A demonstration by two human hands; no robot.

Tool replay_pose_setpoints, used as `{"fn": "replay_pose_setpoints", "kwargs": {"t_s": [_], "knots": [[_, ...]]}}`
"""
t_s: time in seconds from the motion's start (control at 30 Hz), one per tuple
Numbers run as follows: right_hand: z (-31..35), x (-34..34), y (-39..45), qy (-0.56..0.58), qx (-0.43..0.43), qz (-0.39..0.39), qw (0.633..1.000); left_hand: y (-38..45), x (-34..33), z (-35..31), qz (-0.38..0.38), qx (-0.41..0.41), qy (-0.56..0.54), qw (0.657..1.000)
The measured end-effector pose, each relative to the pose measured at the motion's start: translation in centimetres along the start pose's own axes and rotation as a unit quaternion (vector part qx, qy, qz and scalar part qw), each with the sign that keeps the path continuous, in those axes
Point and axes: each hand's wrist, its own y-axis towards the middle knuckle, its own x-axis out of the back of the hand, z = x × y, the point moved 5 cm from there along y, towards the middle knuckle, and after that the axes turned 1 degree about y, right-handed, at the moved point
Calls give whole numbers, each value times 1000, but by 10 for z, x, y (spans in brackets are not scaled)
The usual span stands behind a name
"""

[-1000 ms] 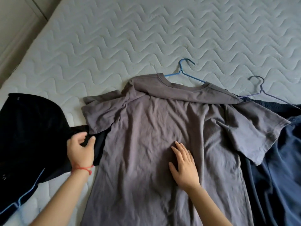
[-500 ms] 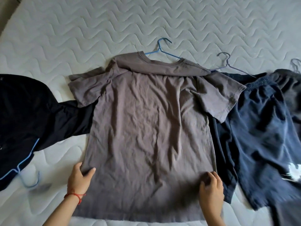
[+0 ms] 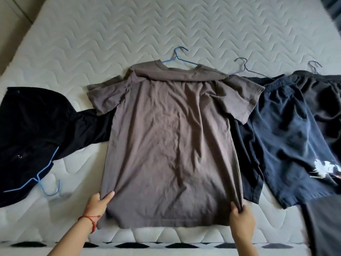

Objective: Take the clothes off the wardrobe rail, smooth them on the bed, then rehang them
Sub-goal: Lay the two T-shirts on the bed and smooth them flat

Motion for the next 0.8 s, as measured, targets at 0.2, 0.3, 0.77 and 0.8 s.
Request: {"fn": "replay_pose_setpoints", "kwargs": {"t_s": [0.2,0.3,0.77,0.8], "knots": [[-20,14,-12,43,24,-8,999,-28,10,1,-39,-60,-1,997],[-35,35,-14,52,35,1,998,-51,16,18,-49,-72,3,996],[-96,67,-20,-33,15,140,989,-101,13,93,-76,-25,114,990],[-94,66,-21,-43,23,136,990,-100,12,90,-79,-25,133,988]]}}
